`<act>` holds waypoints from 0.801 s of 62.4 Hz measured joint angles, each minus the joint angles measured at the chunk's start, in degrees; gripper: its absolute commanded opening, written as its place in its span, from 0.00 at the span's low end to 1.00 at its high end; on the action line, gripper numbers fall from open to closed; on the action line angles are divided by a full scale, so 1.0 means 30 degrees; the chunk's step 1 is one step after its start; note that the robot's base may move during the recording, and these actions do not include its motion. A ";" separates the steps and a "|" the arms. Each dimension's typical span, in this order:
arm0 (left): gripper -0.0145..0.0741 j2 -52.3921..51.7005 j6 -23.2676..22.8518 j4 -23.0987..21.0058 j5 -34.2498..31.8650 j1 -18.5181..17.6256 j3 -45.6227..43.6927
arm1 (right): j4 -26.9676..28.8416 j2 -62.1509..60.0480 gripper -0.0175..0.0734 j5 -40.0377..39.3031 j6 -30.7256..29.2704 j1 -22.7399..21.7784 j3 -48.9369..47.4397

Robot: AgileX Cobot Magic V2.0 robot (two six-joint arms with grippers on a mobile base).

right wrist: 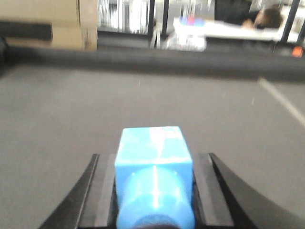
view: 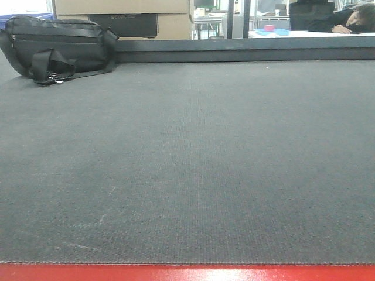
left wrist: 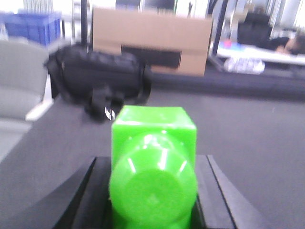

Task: Grab block from conveyor and place in blue bin
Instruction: 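Lift both held blocks up off the conveyor belt, then drive the base with both blocks held to the blue bin shelves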

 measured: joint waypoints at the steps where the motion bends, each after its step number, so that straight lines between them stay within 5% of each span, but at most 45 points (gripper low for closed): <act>1: 0.04 -0.0269 0.0000 0.0000 0.0000 0.0000 0.0000 | 0.0000 -0.0210 0.01 0.0000 0.0000 0.0000 0.0000; 50: 0.04 -0.2485 0.0000 -0.0059 0.0000 0.0000 0.0117 | 0.0000 -0.2656 0.01 0.0000 0.0000 0.0000 0.0000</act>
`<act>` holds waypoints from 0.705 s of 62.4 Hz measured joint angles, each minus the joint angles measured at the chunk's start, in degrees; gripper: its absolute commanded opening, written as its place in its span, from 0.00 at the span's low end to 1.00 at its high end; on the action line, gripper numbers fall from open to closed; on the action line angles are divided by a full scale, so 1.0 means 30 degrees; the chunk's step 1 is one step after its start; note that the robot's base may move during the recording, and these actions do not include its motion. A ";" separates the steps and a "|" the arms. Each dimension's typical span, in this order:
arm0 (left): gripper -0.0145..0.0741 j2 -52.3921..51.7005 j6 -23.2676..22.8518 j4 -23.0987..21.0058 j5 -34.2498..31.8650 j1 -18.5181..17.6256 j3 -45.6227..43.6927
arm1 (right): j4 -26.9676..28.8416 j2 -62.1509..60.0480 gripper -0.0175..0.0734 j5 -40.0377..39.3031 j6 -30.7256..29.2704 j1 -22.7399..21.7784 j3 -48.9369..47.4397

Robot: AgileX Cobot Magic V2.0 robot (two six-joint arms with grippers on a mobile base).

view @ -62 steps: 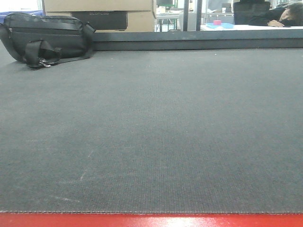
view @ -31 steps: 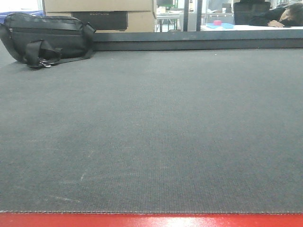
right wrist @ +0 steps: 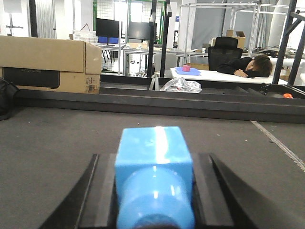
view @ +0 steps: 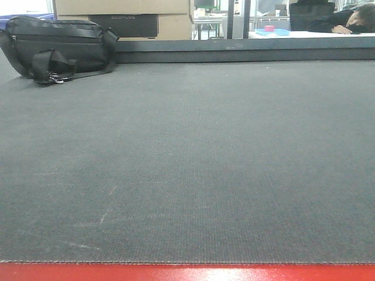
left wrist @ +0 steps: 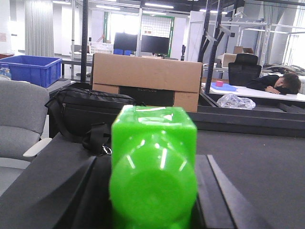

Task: Grab block from conveyor and place in blue bin
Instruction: 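Drive the base with both blocks held to the blue bin shelves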

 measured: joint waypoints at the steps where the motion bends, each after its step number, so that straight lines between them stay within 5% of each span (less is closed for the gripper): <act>1: 0.04 0.0000 0.0000 0.0000 0.0000 0.0000 0.0000 | 0.0000 0.0000 0.01 0.0000 0.0000 0.0000 0.0000; 44: 0.04 0.0000 0.0000 0.0000 0.0000 0.0000 0.0000 | 0.0000 0.0000 0.01 0.0000 0.0000 0.0000 0.0000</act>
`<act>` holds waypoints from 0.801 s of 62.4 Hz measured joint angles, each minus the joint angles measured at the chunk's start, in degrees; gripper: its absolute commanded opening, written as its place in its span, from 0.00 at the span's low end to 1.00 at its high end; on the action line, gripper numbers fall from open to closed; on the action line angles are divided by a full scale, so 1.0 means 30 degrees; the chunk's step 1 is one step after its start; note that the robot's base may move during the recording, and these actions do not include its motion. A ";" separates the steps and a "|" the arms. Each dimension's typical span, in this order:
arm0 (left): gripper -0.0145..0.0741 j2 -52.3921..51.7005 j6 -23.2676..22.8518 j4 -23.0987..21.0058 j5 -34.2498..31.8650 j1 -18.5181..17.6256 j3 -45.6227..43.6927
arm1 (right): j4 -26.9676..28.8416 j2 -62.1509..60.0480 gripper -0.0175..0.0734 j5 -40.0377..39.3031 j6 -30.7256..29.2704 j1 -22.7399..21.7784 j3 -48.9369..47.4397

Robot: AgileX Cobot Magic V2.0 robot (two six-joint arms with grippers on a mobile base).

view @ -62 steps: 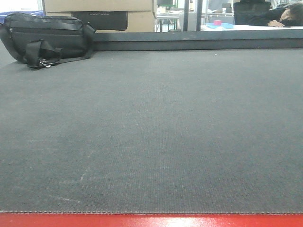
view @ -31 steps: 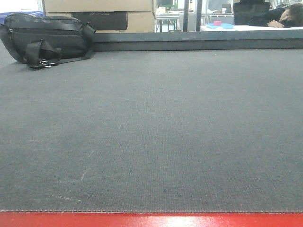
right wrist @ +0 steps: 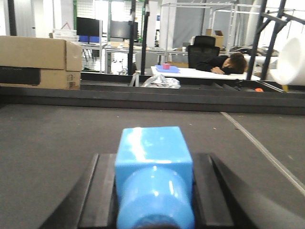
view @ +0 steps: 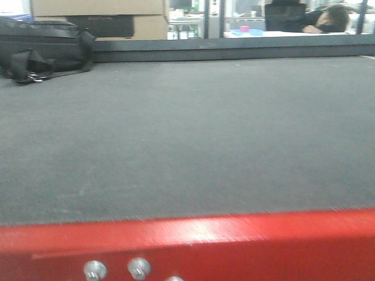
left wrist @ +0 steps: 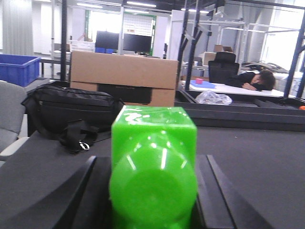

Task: Grab block from conveyor and place in blue bin
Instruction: 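Drive the base with both blocks held to the blue bin shelves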

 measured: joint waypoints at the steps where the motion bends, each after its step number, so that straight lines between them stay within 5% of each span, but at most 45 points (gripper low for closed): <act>1: 0.04 0.0000 0.0000 0.0000 0.0000 0.0000 0.0000 | 0.0000 0.0000 0.01 0.0000 0.0000 0.0000 0.0000; 50: 0.04 0.0000 0.0000 0.0000 0.0000 0.0000 0.0000 | 0.0000 0.0000 0.01 0.0000 0.0000 0.0000 0.0000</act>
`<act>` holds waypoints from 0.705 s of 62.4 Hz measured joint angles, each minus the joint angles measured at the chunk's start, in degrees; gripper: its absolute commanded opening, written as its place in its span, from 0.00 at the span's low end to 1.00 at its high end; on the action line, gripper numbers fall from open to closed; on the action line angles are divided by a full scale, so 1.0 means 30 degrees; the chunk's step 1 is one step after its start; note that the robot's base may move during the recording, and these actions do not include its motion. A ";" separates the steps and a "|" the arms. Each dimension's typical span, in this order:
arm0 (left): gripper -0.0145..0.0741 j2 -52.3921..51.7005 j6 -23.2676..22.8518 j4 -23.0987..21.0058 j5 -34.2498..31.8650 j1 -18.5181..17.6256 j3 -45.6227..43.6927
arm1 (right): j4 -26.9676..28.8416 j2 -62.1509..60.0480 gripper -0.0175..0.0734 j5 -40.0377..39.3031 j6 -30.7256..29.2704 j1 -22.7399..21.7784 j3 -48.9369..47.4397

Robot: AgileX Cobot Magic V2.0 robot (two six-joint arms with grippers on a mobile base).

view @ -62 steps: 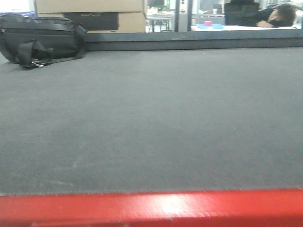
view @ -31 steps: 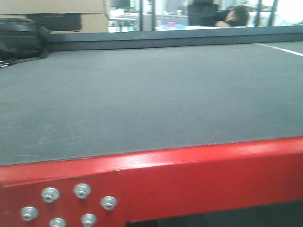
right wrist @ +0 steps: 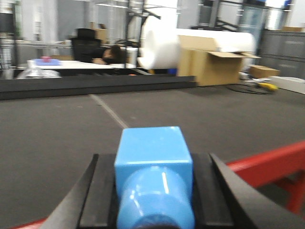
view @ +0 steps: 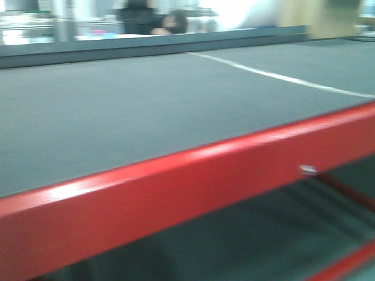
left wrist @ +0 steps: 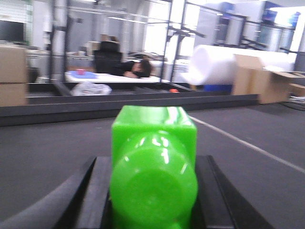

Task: Grab block from conveyor and place in blue bin
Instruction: 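Drive the base with both blocks held to the blue bin shelves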

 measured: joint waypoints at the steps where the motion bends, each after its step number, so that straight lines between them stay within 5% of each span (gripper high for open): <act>1: 0.04 0.0000 0.0000 0.0000 0.0000 0.0000 0.0000 | 0.0000 0.0000 0.01 0.0000 0.0000 0.0000 0.0000; 44: 0.04 0.0000 0.0000 0.0000 0.0000 0.0000 0.0000 | 0.0000 0.0000 0.01 0.0000 0.0000 0.0000 0.0000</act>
